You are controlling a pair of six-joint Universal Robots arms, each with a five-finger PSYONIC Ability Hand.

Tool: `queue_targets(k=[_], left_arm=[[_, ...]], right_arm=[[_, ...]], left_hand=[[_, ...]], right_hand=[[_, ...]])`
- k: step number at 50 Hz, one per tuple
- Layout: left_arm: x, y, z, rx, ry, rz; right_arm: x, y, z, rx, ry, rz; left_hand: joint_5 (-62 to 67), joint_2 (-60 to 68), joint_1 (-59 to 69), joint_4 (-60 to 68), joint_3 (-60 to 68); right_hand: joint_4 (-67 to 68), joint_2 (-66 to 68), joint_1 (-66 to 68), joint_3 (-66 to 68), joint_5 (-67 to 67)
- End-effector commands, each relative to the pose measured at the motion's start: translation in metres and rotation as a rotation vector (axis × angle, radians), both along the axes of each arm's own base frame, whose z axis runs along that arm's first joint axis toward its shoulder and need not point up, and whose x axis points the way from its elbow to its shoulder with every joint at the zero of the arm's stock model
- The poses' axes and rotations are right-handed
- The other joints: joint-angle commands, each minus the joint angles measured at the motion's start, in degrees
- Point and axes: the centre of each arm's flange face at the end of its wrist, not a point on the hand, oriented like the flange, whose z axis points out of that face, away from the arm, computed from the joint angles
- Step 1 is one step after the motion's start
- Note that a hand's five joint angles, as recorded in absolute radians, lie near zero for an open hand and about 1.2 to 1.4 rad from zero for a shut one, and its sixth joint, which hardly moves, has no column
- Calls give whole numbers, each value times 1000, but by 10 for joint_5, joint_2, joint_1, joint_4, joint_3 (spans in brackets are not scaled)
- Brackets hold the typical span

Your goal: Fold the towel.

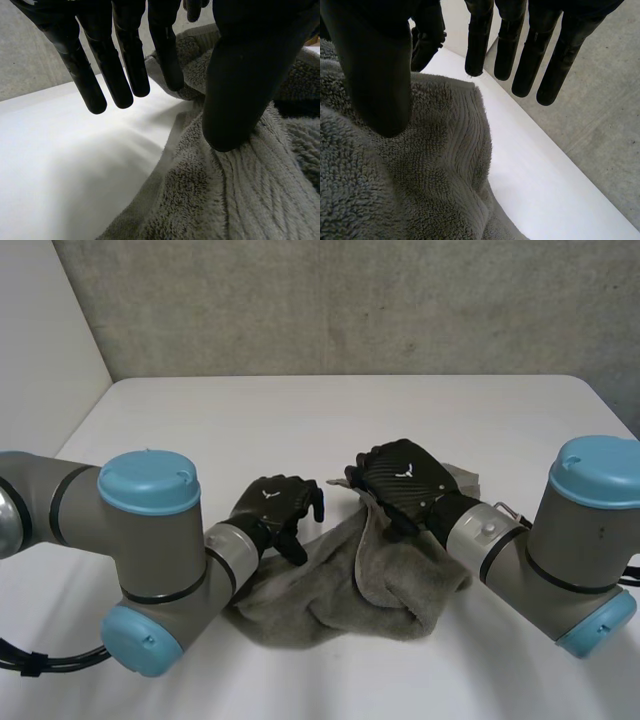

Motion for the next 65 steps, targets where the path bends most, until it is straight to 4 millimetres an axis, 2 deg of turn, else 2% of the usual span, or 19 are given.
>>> queue_targets(k=[1, 8, 9, 13, 15, 22, 24, 26, 29, 32, 34, 35, 37, 44, 46, 49, 53, 58, 65], left_arm=[[-1, 4, -2, 9, -7, -9], [-3, 15, -11, 37, -25, -32], [-2, 16, -10, 42, -29, -30], [-1, 17, -7, 46, -32, -30], [0, 17, 0, 40, -27, -27], [2, 18, 12, 19, -14, -24], [1, 18, 15, 13, -10, -24], [1, 18, 15, 10, -8, -26], [0, 17, 17, 3, -3, -26], [-2, 17, 19, -4, 4, -32], [-5, 17, 20, -8, 8, -39], [-5, 17, 20, -8, 8, -39], [-13, 20, 24, -23, 17, -61], [-32, 21, 27, -54, 38, -103], [-43, 17, 27, -76, 51, -120], [-48, 14, 26, -84, 53, -126], [-62, -1, 16, -97, 60, -126], [-76, -17, -4, -88, 52, -128], [-82, -24, -27, -48, 15, -123]], right_arm=[[2, -2, -8, -20, 19, 4], [3, -2, -18, -44, 64, 17], [3, -2, -18, -51, 69, 19], [3, -2, -18, -54, 69, 21], [5, -3, -15, -72, 67, 12], [-3, -20, 4, -157, 24, -102], [-8, -26, 9, -172, 23, -144], [-25, -42, 12, -179, 30, -223], [-40, -56, 14, -184, 34, -278], [-47, -63, 16, -186, 36, -306], [-63, -72, 23, -183, 41, -348], [-63, -72, 23, -183, 41, -348], [-76, -74, 29, -164, 53, -372], [-91, -68, 28, -97, 74, -358], [-95, -66, 26, -80, 76, -355], [-103, -61, 26, -64, 74, -363], [-110, -48, 26, -55, 72, -358], [-115, -34, 14, -9, 75, -339], [-116, -32, 10, -9, 74, -334]], left_hand=[[57, 57, 58, 58, 57], [23, 24, 25, 25, 24], [-20, -19, -19, -19, -19], [-76, -75, -75, -75, -75], [-118, -117, -117, -117, -117], [-121, -121, -120, -120, -121], [-121, -121, -120, -120, -121], [-123, -123, -122, -122, -123], [-121, -121, -120, -120, -121], [-121, -121, -120, -120, -121], [-121, -121, -120, -120, -121], [-121, -121, -120, -120, -121], [-120, -119, -119, -119, -119], [-116, -116, -115, -115, -116], [-116, -116, -115, -115, -116], [-115, -114, -114, -114, -114], [-110, -109, -109, -109, -109], [-90, -89, -88, -88, -89], [-63, -62, -62, -62, -62]], right_hand=[[48, 45, 51, 50, 52], [134, 130, 136, 136, 137], [202, 199, 205, 205, 206], [302, 299, 305, 304, 306], [484, 481, 486, 486, 488], [485, 482, 487, 487, 489], [485, 482, 487, 487, 489], [485, 482, 487, 487, 489], [485, 482, 487, 487, 489], [485, 482, 487, 487, 489], [485, 482, 487, 487, 489], [485, 482, 487, 487, 489], [485, 482, 487, 487, 489], [485, 482, 487, 487, 489], [485, 482, 487, 487, 489], [485, 482, 487, 487, 489], [485, 482, 487, 487, 489], [485, 482, 487, 487, 489], [485, 482, 487, 487, 489]])
